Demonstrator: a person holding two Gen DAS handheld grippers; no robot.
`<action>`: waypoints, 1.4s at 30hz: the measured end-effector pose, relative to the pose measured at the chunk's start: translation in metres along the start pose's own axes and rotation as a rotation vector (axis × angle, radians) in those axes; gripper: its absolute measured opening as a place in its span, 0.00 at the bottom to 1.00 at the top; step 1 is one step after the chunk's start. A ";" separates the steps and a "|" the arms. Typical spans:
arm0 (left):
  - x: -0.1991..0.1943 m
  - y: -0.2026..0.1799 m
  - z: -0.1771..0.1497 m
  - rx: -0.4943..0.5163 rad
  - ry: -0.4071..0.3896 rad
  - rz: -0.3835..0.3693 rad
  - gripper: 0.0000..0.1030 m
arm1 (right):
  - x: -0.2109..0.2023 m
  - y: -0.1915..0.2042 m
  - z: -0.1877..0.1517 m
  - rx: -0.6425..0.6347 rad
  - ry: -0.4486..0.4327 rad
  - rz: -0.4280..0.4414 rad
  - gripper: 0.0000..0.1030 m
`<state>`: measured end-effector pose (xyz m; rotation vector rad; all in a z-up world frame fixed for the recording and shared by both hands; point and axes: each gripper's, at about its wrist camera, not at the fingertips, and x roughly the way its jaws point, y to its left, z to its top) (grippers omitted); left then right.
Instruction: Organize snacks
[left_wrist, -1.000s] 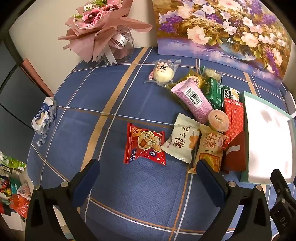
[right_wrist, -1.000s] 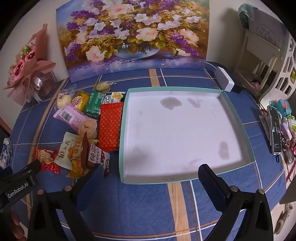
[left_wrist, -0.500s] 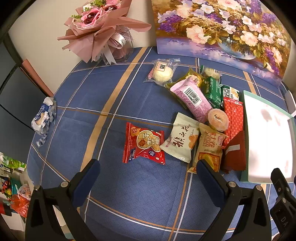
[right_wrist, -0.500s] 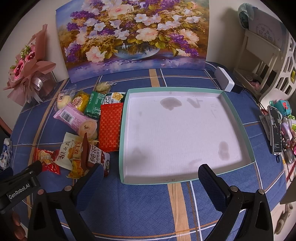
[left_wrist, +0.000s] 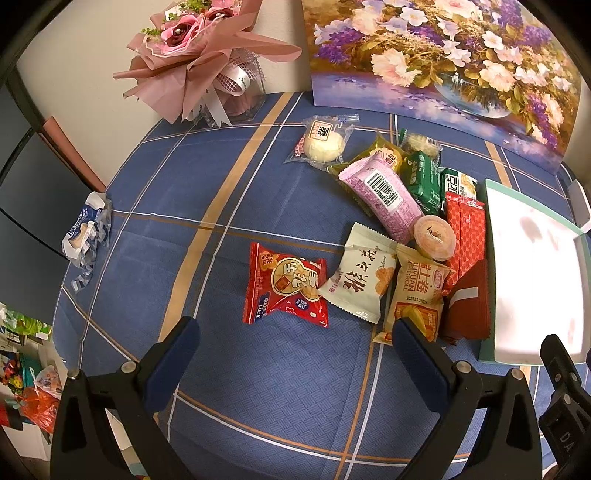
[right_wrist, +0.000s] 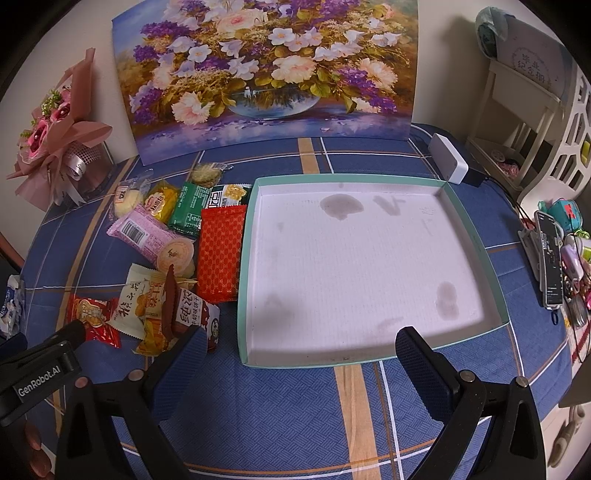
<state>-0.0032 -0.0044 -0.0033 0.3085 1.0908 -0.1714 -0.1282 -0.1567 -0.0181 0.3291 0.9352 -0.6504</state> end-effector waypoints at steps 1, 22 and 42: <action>0.000 0.000 0.000 0.000 0.000 0.000 1.00 | 0.000 0.000 0.000 0.000 0.000 0.000 1.00; 0.000 0.000 0.000 0.000 0.002 0.000 1.00 | 0.000 0.000 0.000 -0.001 0.000 -0.001 1.00; 0.001 -0.001 -0.004 0.002 0.002 -0.005 1.00 | 0.002 0.002 -0.001 -0.004 0.001 -0.002 1.00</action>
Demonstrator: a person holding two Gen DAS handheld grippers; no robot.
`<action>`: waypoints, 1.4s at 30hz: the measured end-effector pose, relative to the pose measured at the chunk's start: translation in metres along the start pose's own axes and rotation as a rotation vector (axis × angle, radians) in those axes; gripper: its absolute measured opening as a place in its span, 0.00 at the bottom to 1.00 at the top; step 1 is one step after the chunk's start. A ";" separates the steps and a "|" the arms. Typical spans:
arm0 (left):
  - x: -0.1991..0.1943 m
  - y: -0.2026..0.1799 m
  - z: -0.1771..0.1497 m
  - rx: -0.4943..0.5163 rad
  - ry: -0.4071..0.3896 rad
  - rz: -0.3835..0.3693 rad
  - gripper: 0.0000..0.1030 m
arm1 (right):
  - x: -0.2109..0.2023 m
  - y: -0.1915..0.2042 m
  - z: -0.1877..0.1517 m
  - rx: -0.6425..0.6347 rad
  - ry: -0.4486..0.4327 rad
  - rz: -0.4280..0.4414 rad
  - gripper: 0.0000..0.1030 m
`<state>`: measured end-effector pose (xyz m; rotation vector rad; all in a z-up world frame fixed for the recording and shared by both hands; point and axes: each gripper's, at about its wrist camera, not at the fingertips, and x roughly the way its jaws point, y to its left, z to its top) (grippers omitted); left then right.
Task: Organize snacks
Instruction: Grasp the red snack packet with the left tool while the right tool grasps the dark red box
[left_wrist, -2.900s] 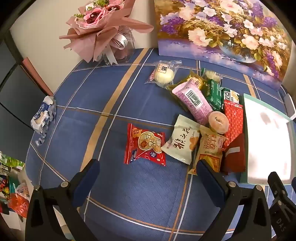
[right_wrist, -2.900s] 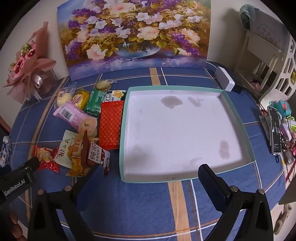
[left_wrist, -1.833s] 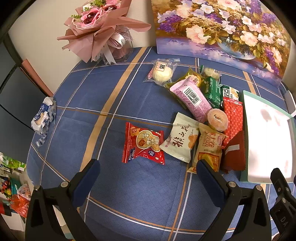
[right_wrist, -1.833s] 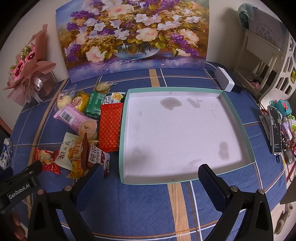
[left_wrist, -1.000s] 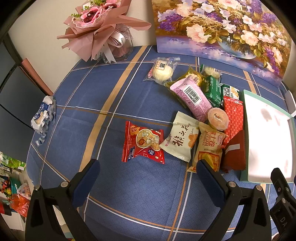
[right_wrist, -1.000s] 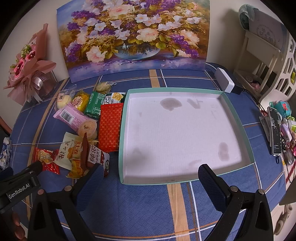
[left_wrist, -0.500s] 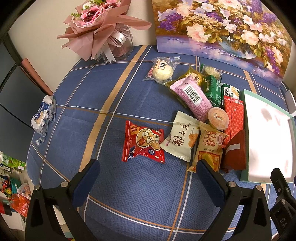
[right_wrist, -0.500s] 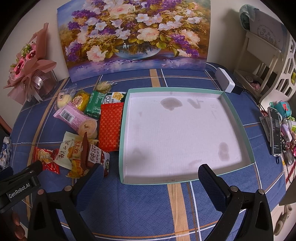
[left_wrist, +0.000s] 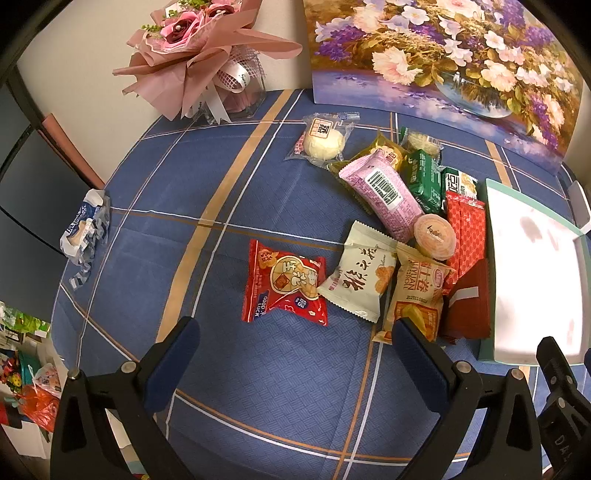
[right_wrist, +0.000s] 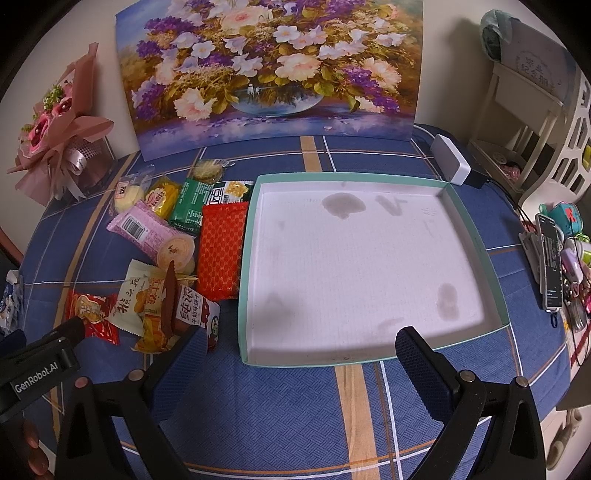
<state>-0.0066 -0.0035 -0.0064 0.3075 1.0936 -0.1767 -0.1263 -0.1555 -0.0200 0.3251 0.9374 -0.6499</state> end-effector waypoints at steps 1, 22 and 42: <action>0.001 0.001 0.000 0.000 0.001 -0.001 1.00 | 0.000 0.000 0.000 -0.001 0.000 0.001 1.00; 0.040 0.045 0.034 -0.166 0.111 -0.079 0.99 | 0.019 0.059 0.023 -0.074 0.009 0.183 0.90; 0.105 0.047 0.041 -0.278 0.228 -0.248 0.50 | 0.080 0.066 0.020 -0.027 0.198 0.249 0.32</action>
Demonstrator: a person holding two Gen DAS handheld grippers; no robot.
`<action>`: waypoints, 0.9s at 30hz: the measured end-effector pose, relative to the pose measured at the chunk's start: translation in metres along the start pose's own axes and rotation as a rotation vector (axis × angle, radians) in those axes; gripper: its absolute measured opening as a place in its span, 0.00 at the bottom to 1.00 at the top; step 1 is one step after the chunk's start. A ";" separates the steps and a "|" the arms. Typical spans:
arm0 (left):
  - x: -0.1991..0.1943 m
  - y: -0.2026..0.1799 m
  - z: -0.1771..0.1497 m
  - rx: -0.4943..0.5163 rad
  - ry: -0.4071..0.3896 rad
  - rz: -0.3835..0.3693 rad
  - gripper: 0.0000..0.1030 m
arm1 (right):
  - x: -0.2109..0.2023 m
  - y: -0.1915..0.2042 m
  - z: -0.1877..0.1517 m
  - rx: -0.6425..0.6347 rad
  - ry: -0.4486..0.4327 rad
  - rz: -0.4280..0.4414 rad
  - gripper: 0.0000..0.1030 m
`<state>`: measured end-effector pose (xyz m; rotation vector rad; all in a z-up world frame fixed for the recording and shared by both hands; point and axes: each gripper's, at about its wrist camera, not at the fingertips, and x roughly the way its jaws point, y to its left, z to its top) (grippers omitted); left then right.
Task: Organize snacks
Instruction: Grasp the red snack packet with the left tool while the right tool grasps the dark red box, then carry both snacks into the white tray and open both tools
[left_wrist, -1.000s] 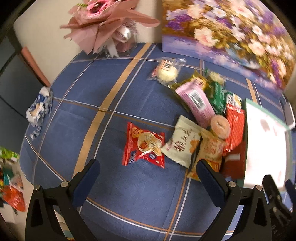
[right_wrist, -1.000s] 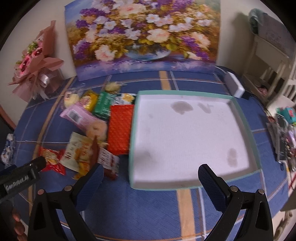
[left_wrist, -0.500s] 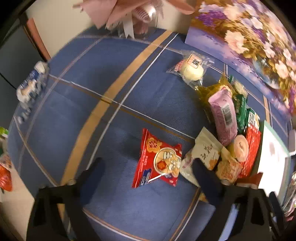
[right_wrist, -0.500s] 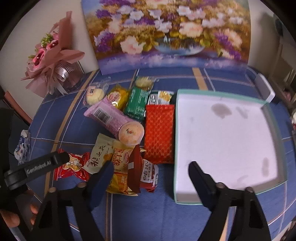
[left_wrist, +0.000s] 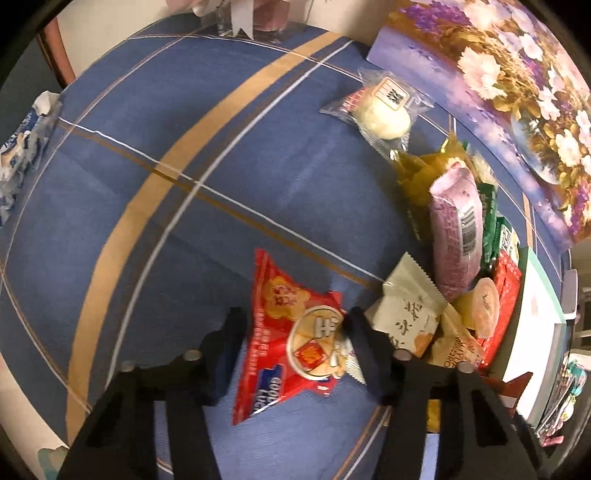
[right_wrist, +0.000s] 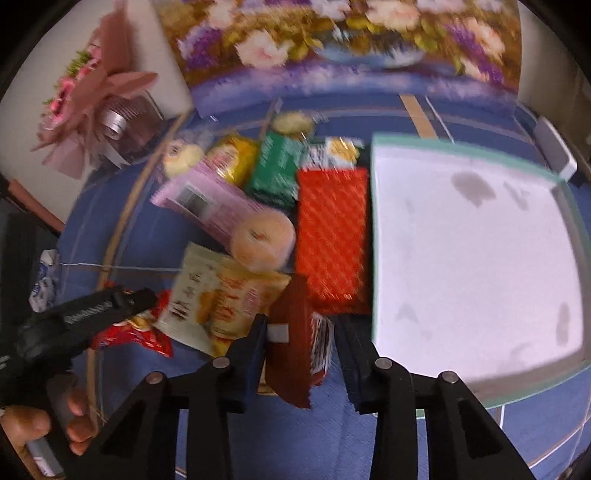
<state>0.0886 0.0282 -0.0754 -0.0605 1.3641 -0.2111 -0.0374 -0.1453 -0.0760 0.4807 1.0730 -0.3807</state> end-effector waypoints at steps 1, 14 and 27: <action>0.002 -0.003 0.004 0.002 0.001 0.003 0.49 | 0.002 -0.003 0.000 0.011 0.006 0.006 0.31; -0.033 -0.007 0.004 0.006 -0.089 0.002 0.43 | -0.040 -0.015 0.011 0.067 -0.085 0.088 0.25; -0.068 -0.095 -0.004 0.200 -0.168 -0.086 0.43 | -0.074 -0.067 0.033 0.201 -0.223 -0.008 0.25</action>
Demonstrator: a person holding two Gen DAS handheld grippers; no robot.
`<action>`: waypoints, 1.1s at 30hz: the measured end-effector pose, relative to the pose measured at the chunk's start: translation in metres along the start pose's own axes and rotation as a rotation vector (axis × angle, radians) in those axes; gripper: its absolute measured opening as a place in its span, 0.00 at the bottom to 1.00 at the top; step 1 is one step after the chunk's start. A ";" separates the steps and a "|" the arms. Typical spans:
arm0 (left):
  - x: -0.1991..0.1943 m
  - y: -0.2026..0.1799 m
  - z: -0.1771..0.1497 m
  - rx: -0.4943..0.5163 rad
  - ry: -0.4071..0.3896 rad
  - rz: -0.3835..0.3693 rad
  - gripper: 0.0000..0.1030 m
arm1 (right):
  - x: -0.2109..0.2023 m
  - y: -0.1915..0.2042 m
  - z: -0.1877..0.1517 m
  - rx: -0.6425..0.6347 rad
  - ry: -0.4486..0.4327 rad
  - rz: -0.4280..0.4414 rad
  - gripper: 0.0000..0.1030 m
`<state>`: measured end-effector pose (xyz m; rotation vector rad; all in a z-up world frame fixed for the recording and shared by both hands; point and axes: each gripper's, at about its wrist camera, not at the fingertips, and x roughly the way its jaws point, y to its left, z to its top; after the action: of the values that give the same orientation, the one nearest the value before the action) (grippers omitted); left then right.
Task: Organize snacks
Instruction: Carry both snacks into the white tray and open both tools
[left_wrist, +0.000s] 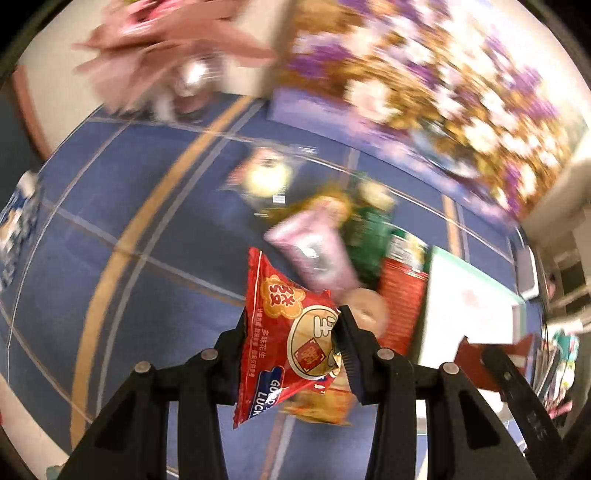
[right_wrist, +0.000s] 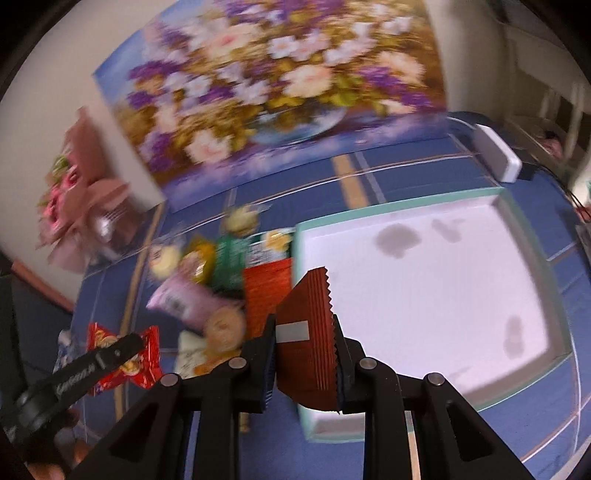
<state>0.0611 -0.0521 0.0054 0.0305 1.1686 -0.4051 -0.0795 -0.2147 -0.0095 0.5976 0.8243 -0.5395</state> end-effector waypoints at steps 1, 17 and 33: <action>0.000 -0.006 -0.003 0.017 0.004 -0.012 0.43 | 0.000 -0.008 0.005 0.021 -0.006 -0.012 0.25; 0.052 -0.163 0.001 0.267 0.017 -0.171 0.43 | 0.010 -0.110 0.061 0.213 -0.074 -0.205 0.25; 0.076 -0.214 0.004 0.343 0.043 -0.156 0.61 | 0.012 -0.139 0.075 0.233 -0.089 -0.254 0.27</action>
<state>0.0204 -0.2735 -0.0216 0.2481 1.1358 -0.7432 -0.1244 -0.3669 -0.0172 0.6802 0.7628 -0.8970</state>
